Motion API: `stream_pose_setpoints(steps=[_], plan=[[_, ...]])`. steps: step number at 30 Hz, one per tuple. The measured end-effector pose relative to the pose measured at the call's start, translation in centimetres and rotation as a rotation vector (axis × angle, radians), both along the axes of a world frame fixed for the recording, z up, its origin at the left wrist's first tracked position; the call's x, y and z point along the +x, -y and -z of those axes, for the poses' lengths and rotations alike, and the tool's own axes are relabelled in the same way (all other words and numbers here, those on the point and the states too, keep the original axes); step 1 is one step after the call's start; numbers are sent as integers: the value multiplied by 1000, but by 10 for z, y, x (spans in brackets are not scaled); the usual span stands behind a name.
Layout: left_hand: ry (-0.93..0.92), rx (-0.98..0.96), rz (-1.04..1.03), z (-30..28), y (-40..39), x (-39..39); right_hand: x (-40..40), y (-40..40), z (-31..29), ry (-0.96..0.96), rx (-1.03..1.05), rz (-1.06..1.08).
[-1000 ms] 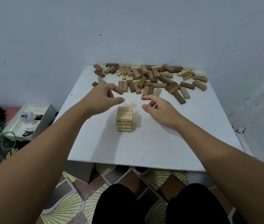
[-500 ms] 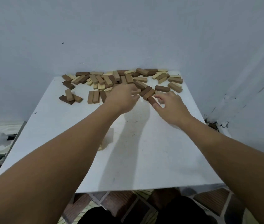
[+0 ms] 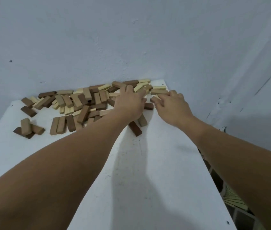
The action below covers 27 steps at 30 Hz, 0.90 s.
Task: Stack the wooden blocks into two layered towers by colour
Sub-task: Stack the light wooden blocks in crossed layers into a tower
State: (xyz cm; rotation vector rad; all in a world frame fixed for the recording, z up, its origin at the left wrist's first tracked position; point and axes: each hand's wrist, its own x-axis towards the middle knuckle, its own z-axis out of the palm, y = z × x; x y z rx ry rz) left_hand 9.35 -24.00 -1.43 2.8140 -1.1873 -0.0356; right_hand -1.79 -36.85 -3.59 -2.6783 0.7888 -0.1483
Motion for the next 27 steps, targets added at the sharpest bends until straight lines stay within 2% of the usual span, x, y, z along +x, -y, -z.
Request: stream_pose_setpoints(steps=[3,6,10,14,17,21,27], plan=[[11,35,3,9,12,8,7,3,7,-27,-15,8],[26,36,20,17,12,14,11,-1,14,34,-11,-30],[15,-124,5,19,5,26,20,-4,25,195,196,-62],[-62,-296,-28,20,1,42,29,-1,32,353,352,35],[-45,-284,-55,21,4,51,32,1,40,389,326,61],[-101,-104,-91,23,11,52,33,4,46,385,306,46],[-128,-223,-82,24,4,69,33,4,47,362,271,28]])
